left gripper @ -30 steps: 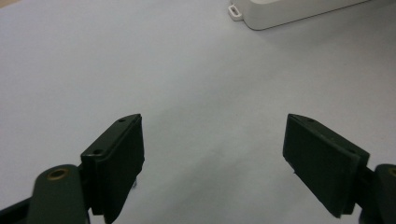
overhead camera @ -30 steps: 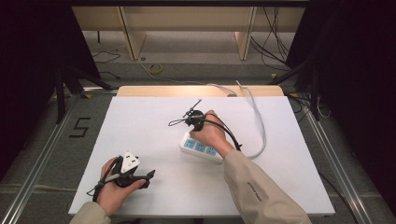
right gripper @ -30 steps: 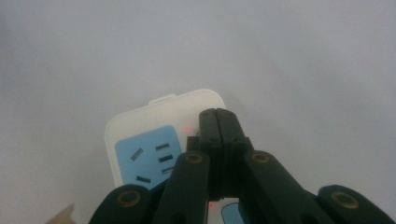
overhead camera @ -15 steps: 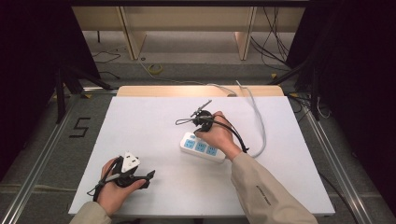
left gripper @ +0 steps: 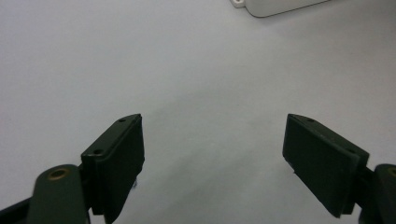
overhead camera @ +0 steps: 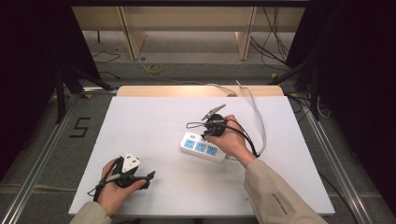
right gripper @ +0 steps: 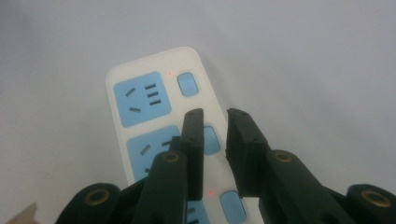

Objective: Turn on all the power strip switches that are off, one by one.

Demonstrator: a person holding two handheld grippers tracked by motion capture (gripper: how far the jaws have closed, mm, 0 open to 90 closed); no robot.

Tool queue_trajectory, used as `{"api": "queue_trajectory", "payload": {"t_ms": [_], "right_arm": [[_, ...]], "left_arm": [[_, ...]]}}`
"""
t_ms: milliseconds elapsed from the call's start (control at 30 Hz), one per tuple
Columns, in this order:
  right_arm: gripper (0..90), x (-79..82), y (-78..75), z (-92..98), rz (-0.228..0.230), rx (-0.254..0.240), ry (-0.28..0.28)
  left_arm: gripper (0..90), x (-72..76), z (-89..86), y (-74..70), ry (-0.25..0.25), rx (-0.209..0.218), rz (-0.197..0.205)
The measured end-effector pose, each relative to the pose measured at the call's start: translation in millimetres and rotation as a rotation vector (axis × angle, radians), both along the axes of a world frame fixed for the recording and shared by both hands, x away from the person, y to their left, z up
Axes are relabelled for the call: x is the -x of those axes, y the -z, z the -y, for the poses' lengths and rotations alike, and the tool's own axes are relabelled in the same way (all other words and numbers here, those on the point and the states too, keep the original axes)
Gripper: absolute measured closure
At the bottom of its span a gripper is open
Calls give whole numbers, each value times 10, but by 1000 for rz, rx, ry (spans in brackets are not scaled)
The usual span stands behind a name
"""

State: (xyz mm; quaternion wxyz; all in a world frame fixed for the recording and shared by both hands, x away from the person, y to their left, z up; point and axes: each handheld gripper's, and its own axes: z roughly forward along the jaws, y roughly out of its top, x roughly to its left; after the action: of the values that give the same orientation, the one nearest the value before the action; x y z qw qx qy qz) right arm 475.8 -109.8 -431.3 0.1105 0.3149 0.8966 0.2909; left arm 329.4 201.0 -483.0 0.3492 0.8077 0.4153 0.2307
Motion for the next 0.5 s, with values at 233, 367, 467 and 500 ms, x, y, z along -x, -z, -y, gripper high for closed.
{"api": "queue_trajectory", "payload": {"t_ms": [233, 367, 467, 500], "right_arm": [[707, 114, -6, 222, -4, -40, 10], [666, 182, -5, 346, -2, -62, 28], [628, 233, 0, 426, 0, -81, 43], [617, 248, 11, 453, 3, -83, 40]], "left_arm": [[206, 0, -3, 7, -1, -3, -4], [206, -2, -3, 8, -2, -6, -4], [206, -2, -6, 6, -6, -6, -4], [206, -1, -9, 6, -6, -6, -3]]}}
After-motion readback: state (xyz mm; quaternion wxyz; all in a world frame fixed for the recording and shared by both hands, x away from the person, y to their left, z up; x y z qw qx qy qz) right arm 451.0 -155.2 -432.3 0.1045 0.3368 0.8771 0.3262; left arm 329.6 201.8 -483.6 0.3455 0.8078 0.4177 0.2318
